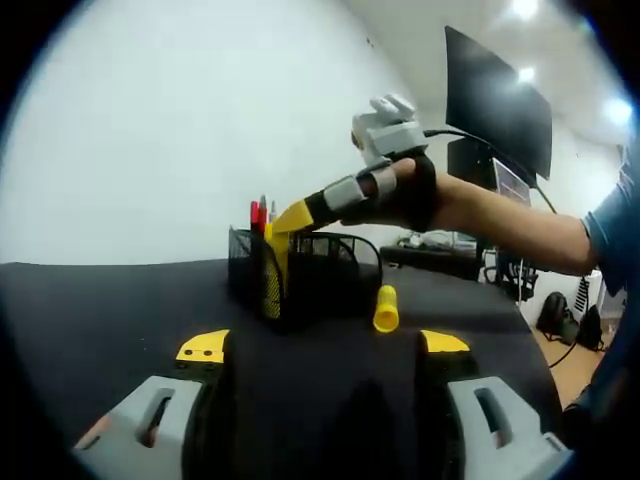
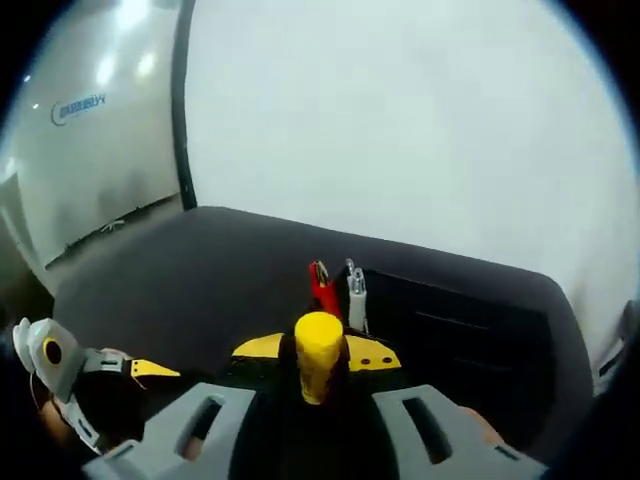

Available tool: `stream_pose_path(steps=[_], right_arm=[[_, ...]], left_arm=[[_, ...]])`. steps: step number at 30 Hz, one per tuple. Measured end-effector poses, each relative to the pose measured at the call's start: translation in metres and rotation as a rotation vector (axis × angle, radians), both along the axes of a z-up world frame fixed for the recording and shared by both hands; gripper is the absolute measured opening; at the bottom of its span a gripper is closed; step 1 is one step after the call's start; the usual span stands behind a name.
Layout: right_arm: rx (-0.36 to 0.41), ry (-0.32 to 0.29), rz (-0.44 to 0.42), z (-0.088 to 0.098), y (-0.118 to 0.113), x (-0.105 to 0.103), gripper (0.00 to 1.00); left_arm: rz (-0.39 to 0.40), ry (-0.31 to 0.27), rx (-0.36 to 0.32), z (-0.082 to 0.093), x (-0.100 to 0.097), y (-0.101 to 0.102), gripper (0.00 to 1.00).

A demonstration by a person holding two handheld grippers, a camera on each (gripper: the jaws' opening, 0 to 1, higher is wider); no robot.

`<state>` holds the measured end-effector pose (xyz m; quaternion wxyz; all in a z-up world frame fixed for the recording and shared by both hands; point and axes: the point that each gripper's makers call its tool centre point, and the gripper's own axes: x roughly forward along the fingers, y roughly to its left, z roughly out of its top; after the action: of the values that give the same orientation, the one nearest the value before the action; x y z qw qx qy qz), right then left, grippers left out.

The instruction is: Pick up pens and glue sticks and place them into the holder.

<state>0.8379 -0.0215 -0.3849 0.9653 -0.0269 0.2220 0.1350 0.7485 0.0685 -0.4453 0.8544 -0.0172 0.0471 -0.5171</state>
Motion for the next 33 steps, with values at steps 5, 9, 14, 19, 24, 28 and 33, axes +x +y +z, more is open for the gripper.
stream_pose_path(steps=[5,9,14,19,24,28,33], right_arm=[[-0.037,-0.017,0.015,0.012,-0.011,-0.003,0.19],[-0.066,-0.036,0.033,0.021,-0.021,-0.013,0.19],[-0.125,-0.051,0.054,0.033,-0.037,-0.025,0.19],[-0.174,-0.069,0.038,0.039,-0.060,-0.048,0.19],[-0.090,-0.097,-0.030,0.036,-0.092,-0.073,0.19],[-0.041,-0.139,-0.044,0.028,-0.106,-0.090,0.19],[-0.033,-0.156,-0.066,0.012,-0.120,-0.109,0.18]], left_arm=[[0.001,0.000,0.000,0.000,0.000,0.000,0.71],[0.000,0.000,0.000,0.000,0.000,0.000,0.71],[-0.001,0.000,0.004,-0.001,-0.001,0.000,0.71],[-0.002,0.001,0.002,-0.001,0.000,0.000,0.71],[0.000,0.006,0.000,-0.001,0.000,0.001,0.71],[0.003,0.010,-0.002,-0.001,0.000,0.001,0.70],[0.009,0.017,-0.007,0.000,0.001,0.003,0.70]])
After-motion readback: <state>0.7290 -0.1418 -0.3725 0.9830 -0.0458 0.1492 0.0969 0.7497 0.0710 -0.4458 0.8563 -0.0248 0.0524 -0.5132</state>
